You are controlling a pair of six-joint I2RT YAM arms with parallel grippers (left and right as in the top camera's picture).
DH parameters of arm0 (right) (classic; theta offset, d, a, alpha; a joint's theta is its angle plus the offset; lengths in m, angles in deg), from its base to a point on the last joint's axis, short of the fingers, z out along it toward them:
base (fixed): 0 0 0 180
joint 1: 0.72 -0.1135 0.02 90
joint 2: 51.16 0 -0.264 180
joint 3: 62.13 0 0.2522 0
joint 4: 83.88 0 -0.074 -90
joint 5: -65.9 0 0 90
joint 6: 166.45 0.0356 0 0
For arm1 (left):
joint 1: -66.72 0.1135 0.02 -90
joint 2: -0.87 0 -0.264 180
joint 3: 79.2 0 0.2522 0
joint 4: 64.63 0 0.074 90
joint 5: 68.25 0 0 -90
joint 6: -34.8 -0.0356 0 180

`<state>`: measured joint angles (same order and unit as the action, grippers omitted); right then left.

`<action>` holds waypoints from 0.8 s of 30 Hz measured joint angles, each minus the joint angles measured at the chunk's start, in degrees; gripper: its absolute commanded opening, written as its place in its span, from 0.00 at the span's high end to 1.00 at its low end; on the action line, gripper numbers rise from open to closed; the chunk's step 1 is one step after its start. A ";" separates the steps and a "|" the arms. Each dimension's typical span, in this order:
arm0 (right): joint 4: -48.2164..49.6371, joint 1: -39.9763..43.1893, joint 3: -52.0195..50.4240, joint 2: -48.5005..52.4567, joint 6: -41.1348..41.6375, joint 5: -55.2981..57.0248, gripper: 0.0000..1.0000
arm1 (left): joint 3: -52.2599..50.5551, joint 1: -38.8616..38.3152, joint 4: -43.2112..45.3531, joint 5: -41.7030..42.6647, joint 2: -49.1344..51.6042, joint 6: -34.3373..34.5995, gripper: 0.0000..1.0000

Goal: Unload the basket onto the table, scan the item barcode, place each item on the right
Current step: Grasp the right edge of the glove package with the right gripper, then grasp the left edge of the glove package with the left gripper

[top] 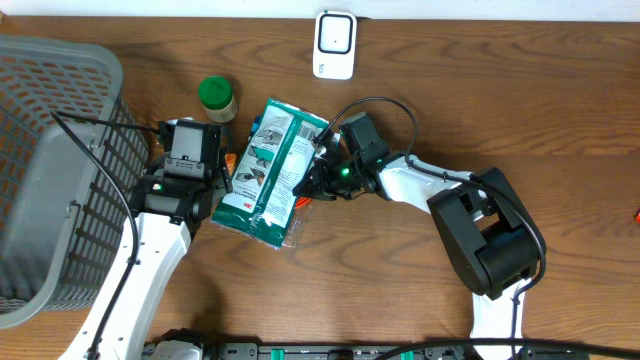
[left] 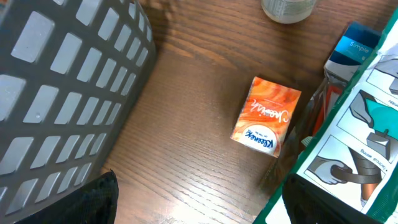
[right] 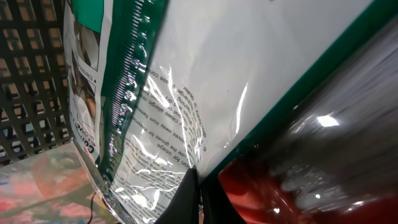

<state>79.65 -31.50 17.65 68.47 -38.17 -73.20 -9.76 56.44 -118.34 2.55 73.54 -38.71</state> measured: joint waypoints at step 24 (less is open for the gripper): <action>-3.91 5.16 -0.07 0.00 -8.39 -6.21 0.99 | 0.00 0.00 4.07 5.09 0.00 0.66 0.16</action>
<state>75.74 -26.34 17.58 68.47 -46.56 -79.41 -9.76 56.44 -114.27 7.64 73.54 -38.05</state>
